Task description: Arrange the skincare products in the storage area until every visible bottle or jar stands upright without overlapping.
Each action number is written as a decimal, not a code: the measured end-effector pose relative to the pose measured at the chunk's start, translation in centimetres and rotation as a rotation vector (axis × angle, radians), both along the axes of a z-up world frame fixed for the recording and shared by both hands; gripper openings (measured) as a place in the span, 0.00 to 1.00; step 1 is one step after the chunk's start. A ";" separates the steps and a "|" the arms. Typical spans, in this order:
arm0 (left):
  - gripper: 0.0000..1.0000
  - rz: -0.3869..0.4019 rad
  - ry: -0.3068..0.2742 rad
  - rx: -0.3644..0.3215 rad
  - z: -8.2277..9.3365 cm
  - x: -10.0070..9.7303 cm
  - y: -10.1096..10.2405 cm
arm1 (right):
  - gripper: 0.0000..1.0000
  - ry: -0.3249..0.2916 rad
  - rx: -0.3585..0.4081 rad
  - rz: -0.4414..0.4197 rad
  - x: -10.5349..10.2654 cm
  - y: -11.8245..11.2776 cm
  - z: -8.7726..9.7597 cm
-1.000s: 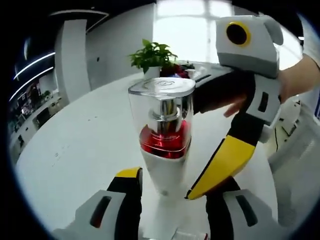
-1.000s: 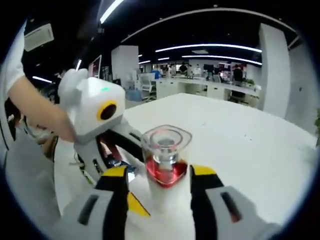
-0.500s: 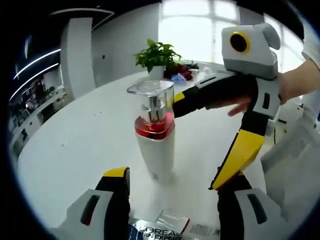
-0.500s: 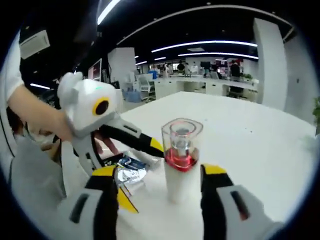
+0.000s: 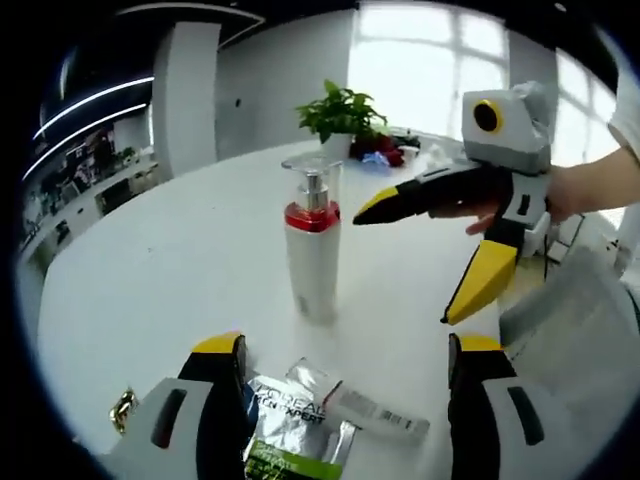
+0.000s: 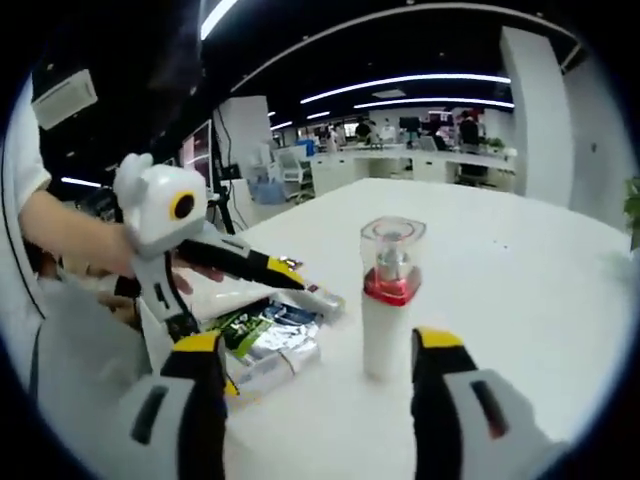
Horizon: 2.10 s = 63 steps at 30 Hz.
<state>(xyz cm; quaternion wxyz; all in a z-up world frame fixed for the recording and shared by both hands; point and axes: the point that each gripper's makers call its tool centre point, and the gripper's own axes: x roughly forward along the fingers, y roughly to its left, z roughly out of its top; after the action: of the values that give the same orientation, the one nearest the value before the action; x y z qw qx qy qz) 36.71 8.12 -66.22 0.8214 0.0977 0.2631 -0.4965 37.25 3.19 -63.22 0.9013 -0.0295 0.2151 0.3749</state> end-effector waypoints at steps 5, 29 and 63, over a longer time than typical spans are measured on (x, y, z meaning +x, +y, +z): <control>0.86 0.057 0.016 -0.012 0.1 -1.2 1.8 | 0.80 0.006 0.010 -0.007 -1.2 -0.4 0.4; 0.97 0.275 0.054 -0.027 1.8 -6.5 9.3 | 0.92 -0.006 0.006 -0.010 -6.0 -1.2 2.4; 0.97 0.438 0.043 -0.010 2.9 -10.6 14.5 | 0.94 0.011 0.038 -0.108 -9.6 -3.7 3.0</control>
<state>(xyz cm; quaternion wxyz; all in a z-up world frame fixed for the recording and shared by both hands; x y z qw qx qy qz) 26.16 22.62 -63.32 0.9044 0.0234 0.2928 -0.3095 27.62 -0.46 -60.22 0.9194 0.0014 0.2139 0.3301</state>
